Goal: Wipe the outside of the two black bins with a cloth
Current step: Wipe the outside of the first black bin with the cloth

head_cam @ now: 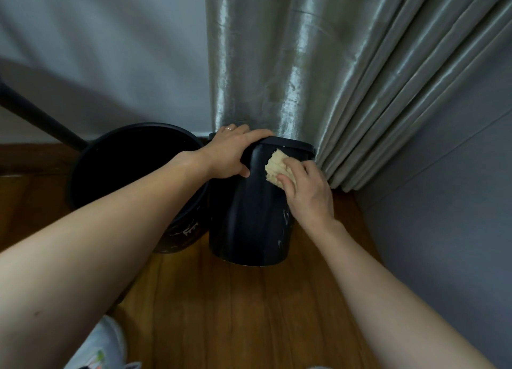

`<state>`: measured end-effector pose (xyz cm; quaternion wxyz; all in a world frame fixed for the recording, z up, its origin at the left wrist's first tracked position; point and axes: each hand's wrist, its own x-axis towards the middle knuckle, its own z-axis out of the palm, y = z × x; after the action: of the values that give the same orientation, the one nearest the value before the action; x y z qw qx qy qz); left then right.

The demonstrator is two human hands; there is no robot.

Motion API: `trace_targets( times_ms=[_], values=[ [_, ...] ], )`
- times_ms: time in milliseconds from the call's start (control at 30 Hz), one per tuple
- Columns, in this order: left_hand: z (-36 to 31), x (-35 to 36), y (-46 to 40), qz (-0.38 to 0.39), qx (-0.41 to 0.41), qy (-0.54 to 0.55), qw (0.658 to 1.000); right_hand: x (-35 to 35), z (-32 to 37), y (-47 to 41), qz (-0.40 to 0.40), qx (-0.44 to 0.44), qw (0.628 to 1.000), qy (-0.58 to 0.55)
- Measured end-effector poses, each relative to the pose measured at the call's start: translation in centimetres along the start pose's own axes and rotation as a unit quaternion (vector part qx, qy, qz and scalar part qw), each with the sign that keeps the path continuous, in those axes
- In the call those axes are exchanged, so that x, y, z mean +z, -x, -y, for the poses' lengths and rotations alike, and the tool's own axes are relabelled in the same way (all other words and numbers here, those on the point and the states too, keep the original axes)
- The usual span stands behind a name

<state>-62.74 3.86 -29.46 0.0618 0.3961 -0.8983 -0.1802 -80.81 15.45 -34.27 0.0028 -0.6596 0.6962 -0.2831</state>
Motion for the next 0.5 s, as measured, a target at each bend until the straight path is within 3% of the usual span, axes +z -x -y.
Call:
trace_targets(
  times_ms=[167,367,500],
  values=[
    [-0.3,0.0,-0.2,0.004,0.002,-0.002,1.0,-0.2,0.2,-0.7,-0.018,0.049,0.999,-0.005],
    [-0.3,0.0,-0.1,-0.002,-0.002,-0.008,1.0,1.0,0.1,2.7,0.019,-0.046,0.997,0.067],
    [-0.3,-0.2,-0.1,-0.005,-0.004,-0.004,1.0,1.4,-0.8,5.7,0.055,-0.136,0.988,0.049]
  ],
)
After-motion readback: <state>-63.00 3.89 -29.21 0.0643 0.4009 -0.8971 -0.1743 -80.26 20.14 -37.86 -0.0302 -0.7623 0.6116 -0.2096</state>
